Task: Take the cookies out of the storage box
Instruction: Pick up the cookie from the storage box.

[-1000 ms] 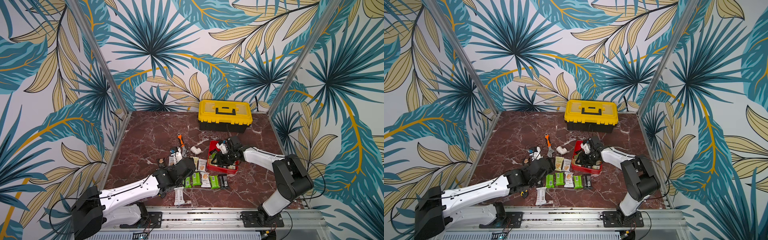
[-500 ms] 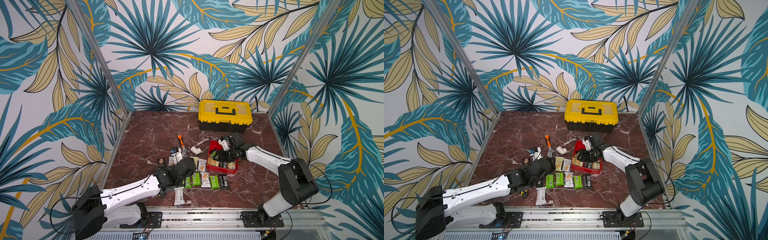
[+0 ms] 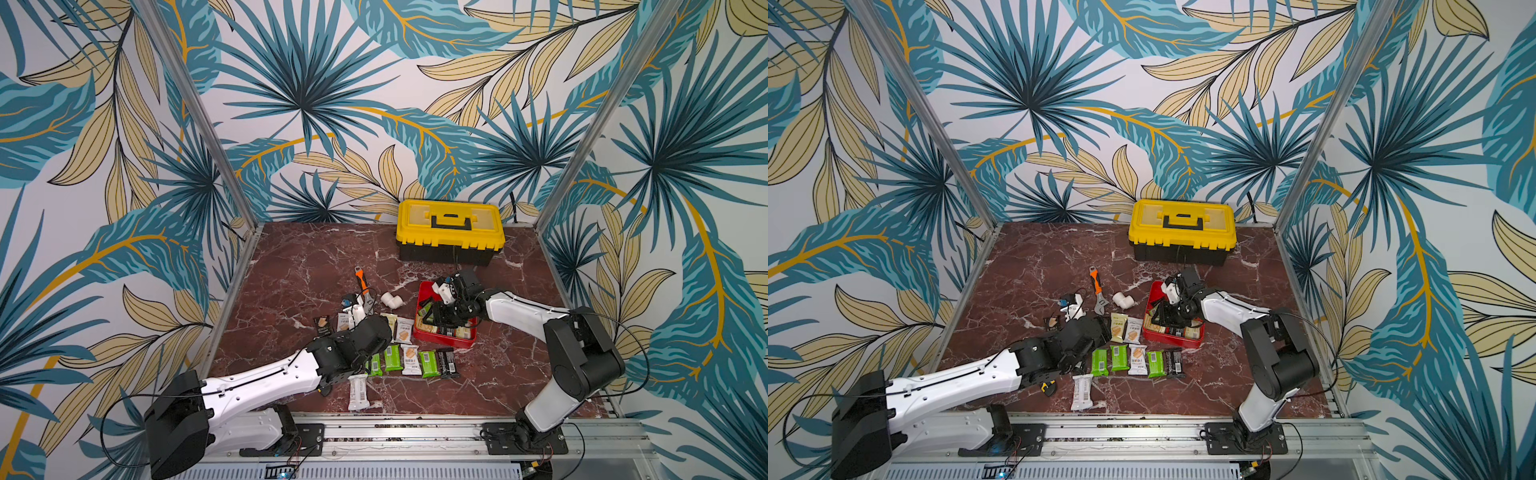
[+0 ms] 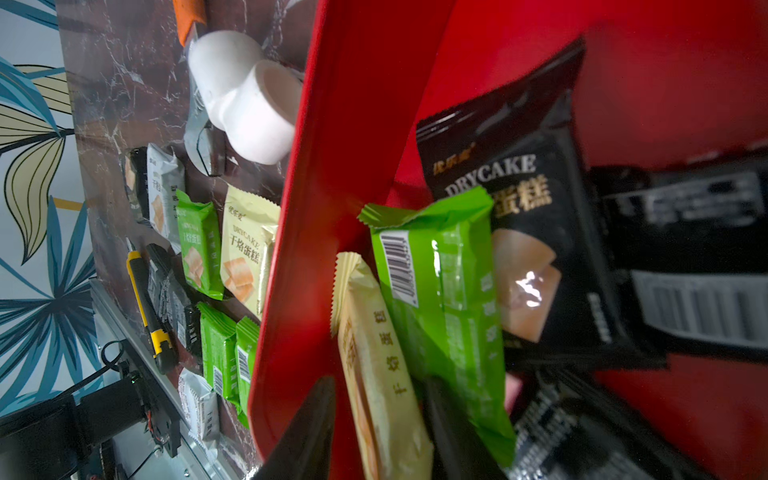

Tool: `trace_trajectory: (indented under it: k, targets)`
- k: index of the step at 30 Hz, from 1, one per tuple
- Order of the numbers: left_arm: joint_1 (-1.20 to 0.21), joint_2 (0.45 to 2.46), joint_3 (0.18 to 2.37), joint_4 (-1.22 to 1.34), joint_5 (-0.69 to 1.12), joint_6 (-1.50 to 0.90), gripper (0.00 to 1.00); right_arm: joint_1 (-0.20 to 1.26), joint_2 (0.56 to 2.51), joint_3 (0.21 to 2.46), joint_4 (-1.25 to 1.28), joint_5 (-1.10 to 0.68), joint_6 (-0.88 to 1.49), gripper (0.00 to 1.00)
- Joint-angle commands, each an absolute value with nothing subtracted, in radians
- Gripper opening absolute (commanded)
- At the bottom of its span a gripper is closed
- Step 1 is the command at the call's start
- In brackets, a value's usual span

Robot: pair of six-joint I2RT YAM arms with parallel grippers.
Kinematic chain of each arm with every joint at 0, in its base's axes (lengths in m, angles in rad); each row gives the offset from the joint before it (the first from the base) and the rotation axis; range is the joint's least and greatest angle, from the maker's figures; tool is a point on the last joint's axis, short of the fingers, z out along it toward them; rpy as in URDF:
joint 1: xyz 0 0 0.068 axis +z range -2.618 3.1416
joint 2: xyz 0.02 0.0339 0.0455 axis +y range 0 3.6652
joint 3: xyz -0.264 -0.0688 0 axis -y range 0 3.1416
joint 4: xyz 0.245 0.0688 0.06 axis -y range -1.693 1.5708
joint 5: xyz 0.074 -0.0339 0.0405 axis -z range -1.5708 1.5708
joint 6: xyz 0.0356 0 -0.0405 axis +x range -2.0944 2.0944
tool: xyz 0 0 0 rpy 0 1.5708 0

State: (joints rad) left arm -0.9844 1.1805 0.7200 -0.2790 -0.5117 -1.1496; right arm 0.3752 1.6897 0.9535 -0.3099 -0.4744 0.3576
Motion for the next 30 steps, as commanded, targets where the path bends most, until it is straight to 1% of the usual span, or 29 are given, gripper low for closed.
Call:
trace_trajectory:
  k: [1,9,15,25,30]
  targets:
    - [-0.979,1.184,0.754,-0.282,-0.513,-1.144,0.6,0.382,1.72,0.972,-0.292,-0.489,0.35,0.39]
    - [-0.979,1.183,0.754,-0.281,-0.515,-1.147,0.6,0.383,1.74,0.98,-0.283,-0.48,0.355,0.29]
    - [-0.978,1.18,0.754,-0.282,-0.518,-1.147,0.6,0.382,1.699,0.974,-0.3,-0.467,0.359,0.24]
    - [-0.976,1.173,0.749,-0.282,-0.52,-1.149,0.6,0.36,1.556,0.93,-0.342,-0.453,0.397,0.19]
    - [-0.974,1.168,0.744,-0.282,-0.523,-1.152,0.6,0.321,1.424,0.856,-0.361,-0.421,0.447,0.17]
